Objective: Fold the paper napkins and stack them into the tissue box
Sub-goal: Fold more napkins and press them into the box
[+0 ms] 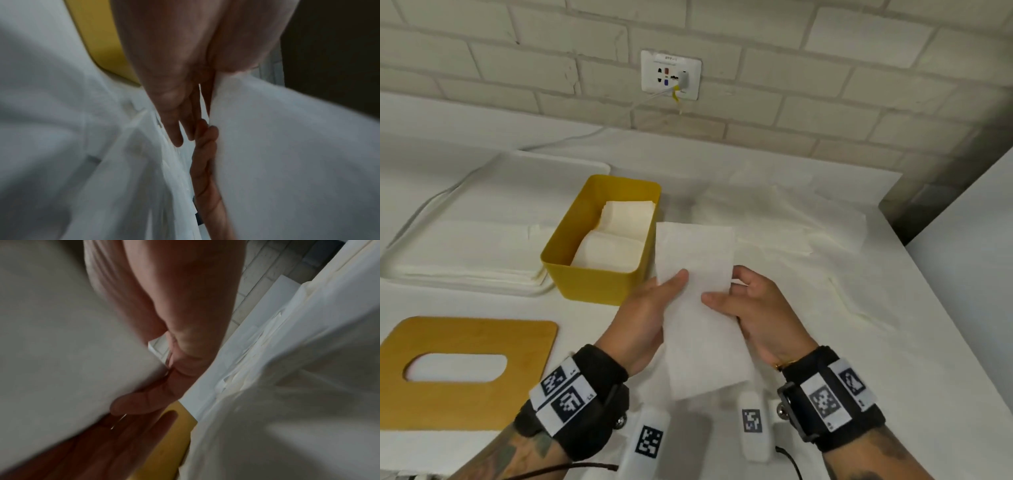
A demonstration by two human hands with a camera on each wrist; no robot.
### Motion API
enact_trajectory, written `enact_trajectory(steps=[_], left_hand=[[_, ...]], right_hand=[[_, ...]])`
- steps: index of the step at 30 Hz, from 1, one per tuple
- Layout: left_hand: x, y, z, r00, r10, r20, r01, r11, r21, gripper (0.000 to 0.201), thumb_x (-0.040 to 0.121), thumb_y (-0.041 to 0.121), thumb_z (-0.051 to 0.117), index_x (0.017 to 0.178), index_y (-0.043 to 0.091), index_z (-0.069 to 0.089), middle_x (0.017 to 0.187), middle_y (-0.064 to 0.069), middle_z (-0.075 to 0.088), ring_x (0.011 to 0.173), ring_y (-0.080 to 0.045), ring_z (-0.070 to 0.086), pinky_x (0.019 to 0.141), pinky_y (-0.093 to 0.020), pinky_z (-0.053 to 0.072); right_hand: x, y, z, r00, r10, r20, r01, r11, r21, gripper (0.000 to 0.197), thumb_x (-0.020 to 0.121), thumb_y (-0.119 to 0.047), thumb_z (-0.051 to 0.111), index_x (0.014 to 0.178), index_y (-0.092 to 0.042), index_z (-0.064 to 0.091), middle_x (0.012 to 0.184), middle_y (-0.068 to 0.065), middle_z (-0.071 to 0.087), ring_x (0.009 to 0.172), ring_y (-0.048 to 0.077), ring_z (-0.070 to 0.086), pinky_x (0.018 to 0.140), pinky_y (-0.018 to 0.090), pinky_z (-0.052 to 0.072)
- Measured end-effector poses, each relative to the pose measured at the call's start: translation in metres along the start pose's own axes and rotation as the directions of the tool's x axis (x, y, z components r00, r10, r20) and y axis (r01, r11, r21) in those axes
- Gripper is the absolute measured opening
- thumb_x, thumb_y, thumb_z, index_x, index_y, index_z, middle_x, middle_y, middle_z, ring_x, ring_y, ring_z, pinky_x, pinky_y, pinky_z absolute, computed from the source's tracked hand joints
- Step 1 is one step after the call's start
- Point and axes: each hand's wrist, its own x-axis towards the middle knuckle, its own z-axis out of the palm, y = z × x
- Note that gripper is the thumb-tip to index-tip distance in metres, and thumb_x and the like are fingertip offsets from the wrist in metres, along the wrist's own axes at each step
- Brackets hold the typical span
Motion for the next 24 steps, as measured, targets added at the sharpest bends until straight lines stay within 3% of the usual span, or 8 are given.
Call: enact_trajectory(steps=[6, 9, 12, 14, 17, 19, 22, 24], left_hand=[[-0.006, 0.0, -0.032, 0.986, -0.009, -0.167, -0.007, 0.995, -0.095, 0.032, 0.102, 0.027, 0.052, 0.125, 0.009, 0.066, 0.117, -0.012, 0.076, 0.105, -0.028, 0.074, 0.087, -0.043, 0.06], [-0.009, 0.001, -0.045, 0.987, -0.031, -0.155, 0.017, 0.995, -0.094, 0.035, 0.101, 0.028, 0.054, 0.128, 0.009, 0.066, 0.12, -0.013, 0.074, 0.107, -0.029, 0.073, 0.09, -0.044, 0.058], [-0.009, 0.001, -0.047, 0.987, -0.049, -0.155, 0.034, 0.995, -0.094, 0.035, 0.1, 0.028, 0.055, 0.127, 0.009, 0.067, 0.12, -0.013, 0.075, 0.107, -0.029, 0.073, 0.093, -0.046, 0.054], [-0.008, 0.002, -0.046, 0.987, -0.048, -0.156, 0.036, 0.996, -0.081, 0.035, 0.099, 0.028, 0.056, 0.126, 0.009, 0.067, 0.119, -0.013, 0.075, 0.107, -0.029, 0.073, 0.093, -0.045, 0.054], [-0.009, 0.002, -0.048, 0.984, -0.051, -0.169, 0.04, 0.997, -0.071, 0.033, 0.099, 0.027, 0.056, 0.124, 0.009, 0.068, 0.117, -0.012, 0.076, 0.103, -0.028, 0.075, 0.09, -0.042, 0.057], [-0.01, 0.002, -0.051, 0.981, -0.051, -0.189, 0.039, 0.997, -0.069, 0.032, 0.099, 0.028, 0.057, 0.122, 0.009, 0.069, 0.116, -0.012, 0.076, 0.102, -0.027, 0.075, 0.09, -0.043, 0.056], [-0.012, 0.002, -0.054, 0.973, -0.04, -0.225, 0.024, 0.997, -0.073, 0.032, 0.098, 0.028, 0.058, 0.122, 0.01, 0.069, 0.116, -0.011, 0.076, 0.103, -0.027, 0.075, 0.092, -0.044, 0.055], [-0.013, 0.001, -0.054, 0.971, -0.036, -0.235, 0.018, 0.997, -0.079, 0.031, 0.1, 0.027, 0.057, 0.124, 0.01, 0.068, 0.116, -0.01, 0.076, 0.103, -0.027, 0.075, 0.091, -0.043, 0.055]], right_hand=[[-0.016, 0.017, -0.017, 0.98, 0.149, 0.135, -0.074, 0.892, -0.446, 0.024, 0.082, -0.007, 0.082, 0.101, -0.007, 0.067, 0.081, 0.011, 0.075, 0.073, 0.024, 0.072, 0.069, 0.033, 0.059], [-0.01, 0.01, -0.034, 0.989, 0.1, -0.112, -0.147, 0.804, -0.576, 0.019, 0.085, -0.025, 0.081, 0.097, -0.013, 0.071, 0.074, 0.005, 0.075, 0.064, 0.017, 0.069, 0.059, 0.027, 0.055], [0.006, 0.011, -0.033, 0.965, 0.093, -0.244, -0.235, 0.714, -0.659, 0.037, 0.078, -0.045, 0.081, 0.1, -0.019, 0.067, 0.079, 0.005, 0.073, 0.056, 0.011, 0.065, 0.051, 0.021, 0.049], [0.017, 0.013, -0.027, 0.955, 0.131, -0.265, -0.285, 0.652, -0.703, 0.05, 0.071, -0.055, 0.083, 0.102, -0.021, 0.063, 0.094, 0.007, 0.07, 0.061, 0.012, 0.065, 0.055, 0.023, 0.049], [0.023, 0.008, -0.02, 0.938, 0.14, -0.317, -0.341, 0.53, -0.776, 0.062, 0.07, -0.059, 0.082, 0.111, -0.02, 0.056, 0.11, -0.002, 0.054, 0.096, 0.018, 0.064, 0.084, 0.034, 0.057], [0.023, 0.003, -0.019, 0.93, 0.128, -0.344, -0.362, 0.465, -0.808, 0.07, 0.073, -0.058, 0.081, 0.123, -0.02, 0.051, 0.116, -0.003, 0.044, 0.113, 0.023, 0.059, 0.098, 0.04, 0.053], [0.025, 0.003, -0.017, 0.942, 0.127, -0.311, -0.336, 0.387, -0.859, 0.062, 0.077, -0.05, 0.08, 0.122, -0.017, 0.054, 0.123, 0.001, 0.052, 0.116, 0.024, 0.058, 0.099, 0.039, 0.05], [0.029, 0.008, -0.019, 0.959, 0.08, -0.27, -0.276, 0.46, -0.844, 0.04, 0.076, -0.041, 0.083, 0.102, -0.019, 0.061, 0.112, -0.001, 0.061, 0.104, 0.02, 0.061, 0.094, 0.036, 0.053]])
